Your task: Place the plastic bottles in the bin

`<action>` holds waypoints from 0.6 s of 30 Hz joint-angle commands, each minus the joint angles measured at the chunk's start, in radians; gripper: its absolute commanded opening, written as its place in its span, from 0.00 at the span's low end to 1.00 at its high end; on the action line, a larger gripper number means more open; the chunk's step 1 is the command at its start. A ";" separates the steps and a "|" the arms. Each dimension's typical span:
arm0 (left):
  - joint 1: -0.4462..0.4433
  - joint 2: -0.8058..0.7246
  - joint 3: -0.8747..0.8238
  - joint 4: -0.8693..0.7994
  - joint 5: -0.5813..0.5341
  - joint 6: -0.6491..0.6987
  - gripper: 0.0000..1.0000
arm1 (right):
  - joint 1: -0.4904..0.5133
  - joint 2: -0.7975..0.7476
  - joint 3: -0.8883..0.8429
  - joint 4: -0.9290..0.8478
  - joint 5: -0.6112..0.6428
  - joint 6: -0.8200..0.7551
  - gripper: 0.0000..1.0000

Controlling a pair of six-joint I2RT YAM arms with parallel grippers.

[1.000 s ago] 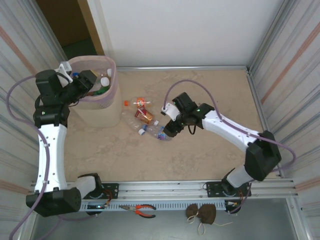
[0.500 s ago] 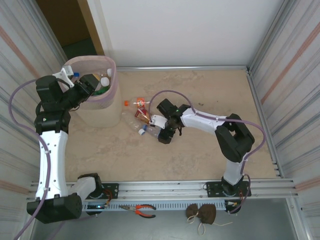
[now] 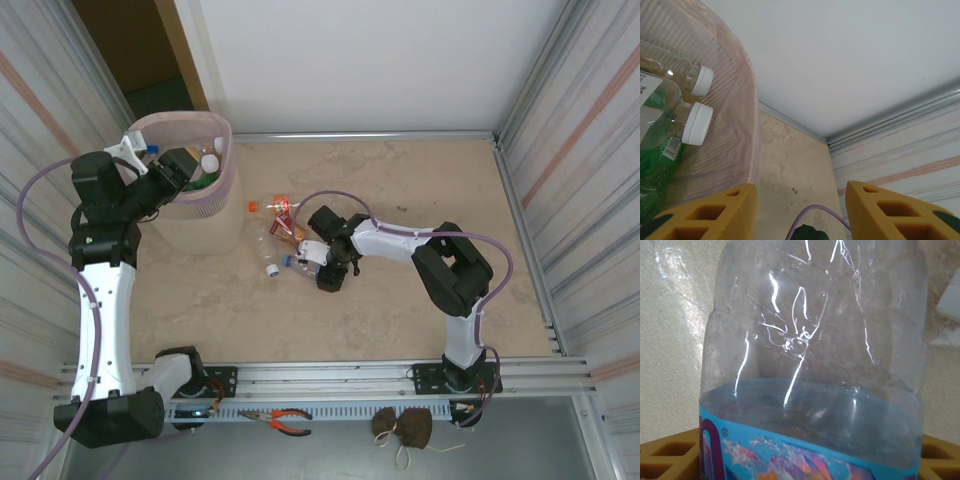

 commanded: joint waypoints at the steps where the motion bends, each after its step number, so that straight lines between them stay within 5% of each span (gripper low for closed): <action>1: -0.002 -0.023 -0.016 0.031 0.022 -0.003 0.49 | 0.008 -0.009 0.004 -0.046 0.007 -0.004 0.63; 18: -0.067 0.007 -0.013 0.052 0.068 0.061 0.53 | -0.004 -0.400 -0.155 0.003 -0.051 0.193 0.58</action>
